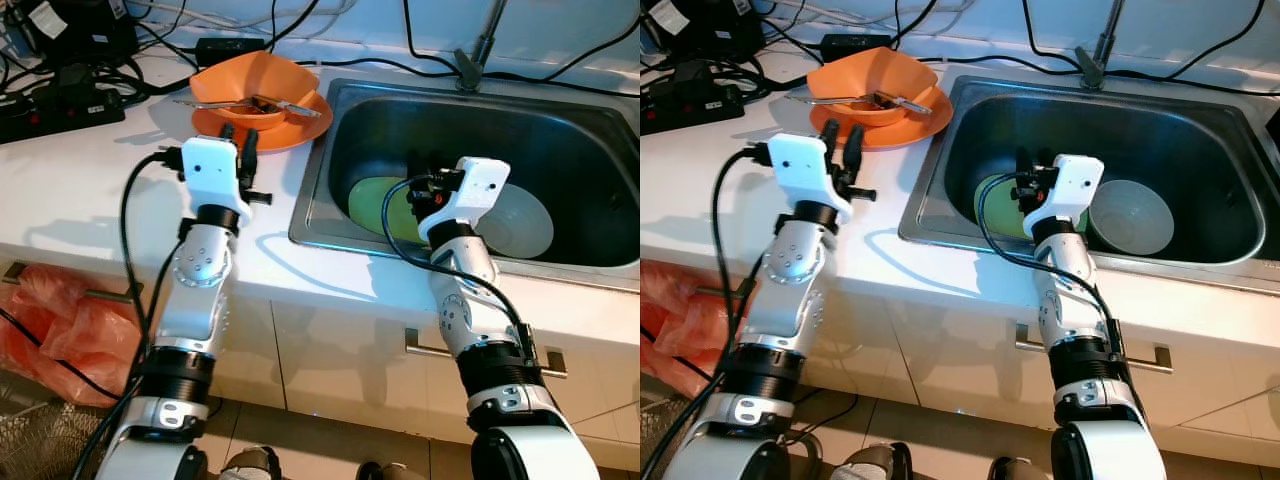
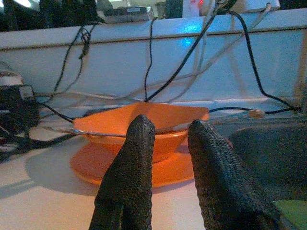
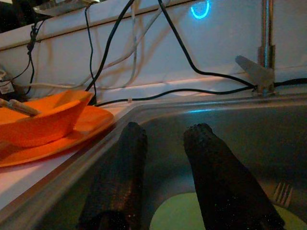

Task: Kitchen organization

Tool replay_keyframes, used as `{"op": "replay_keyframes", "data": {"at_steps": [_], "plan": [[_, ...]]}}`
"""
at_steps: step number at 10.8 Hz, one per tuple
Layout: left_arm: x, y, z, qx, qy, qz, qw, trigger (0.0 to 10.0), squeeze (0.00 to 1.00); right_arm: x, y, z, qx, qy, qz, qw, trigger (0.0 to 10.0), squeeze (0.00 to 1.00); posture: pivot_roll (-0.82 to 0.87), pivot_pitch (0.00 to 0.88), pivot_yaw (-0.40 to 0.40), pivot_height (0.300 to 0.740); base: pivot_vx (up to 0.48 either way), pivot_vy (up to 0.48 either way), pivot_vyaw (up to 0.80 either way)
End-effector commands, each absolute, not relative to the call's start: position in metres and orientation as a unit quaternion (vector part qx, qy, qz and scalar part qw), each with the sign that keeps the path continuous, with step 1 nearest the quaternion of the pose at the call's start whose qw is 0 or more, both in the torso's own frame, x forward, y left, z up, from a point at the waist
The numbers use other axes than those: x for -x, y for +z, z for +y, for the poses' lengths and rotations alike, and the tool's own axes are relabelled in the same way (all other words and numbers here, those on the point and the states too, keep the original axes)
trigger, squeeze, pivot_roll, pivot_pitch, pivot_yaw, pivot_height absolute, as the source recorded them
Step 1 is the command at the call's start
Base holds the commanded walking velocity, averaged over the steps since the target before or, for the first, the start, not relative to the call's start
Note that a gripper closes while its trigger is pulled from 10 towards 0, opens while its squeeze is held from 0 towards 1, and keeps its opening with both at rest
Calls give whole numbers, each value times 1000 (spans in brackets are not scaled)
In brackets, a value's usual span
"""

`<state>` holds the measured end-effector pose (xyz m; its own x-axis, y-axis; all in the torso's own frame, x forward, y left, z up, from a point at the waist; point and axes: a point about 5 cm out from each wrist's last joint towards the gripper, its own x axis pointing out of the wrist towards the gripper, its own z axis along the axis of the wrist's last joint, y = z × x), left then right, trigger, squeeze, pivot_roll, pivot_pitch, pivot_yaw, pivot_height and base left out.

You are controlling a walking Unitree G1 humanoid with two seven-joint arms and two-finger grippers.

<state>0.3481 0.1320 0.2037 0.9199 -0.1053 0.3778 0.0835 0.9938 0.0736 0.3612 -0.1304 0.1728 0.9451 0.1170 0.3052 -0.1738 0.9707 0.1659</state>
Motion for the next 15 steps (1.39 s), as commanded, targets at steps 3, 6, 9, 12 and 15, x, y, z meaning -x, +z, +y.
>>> {"op": "replay_keyframes", "data": {"at_steps": [3, 6, 9, 12, 15], "plan": [[-346, 198, 128, -32, -58, -180, 981, 10000, 0, -361, 173, -127, -101, 76, -152, 980, 10000, 0, 69, 69, 27, 740, 0, 0, 0], [-347, 198, 127, -23, -57, -169, 984, 10000, 0, -358, 171, -126, -104, 80, -150, 980, 10000, 0, 72, 96, 27, 740, 0, 0, 0], [-347, 192, 132, -7, -39, -152, 988, 10000, 0, -356, 171, -126, -101, 85, -149, 980, 10000, 0, 62, 120, 14, 740, 0, 0, 0], [-345, 191, 136, -7, -30, -148, 988, 10000, 0, -358, 171, -126, -97, 87, -144, 981, 10000, 0, 71, 138, 1, 740, 211, 0, 0], [-347, 194, 136, -6, -28, -149, 988, 10000, 0, -359, 173, -125, -95, 90, -144, 981, 10000, 0, 68, 131, 3, 740, 364, 0, 0]]}}
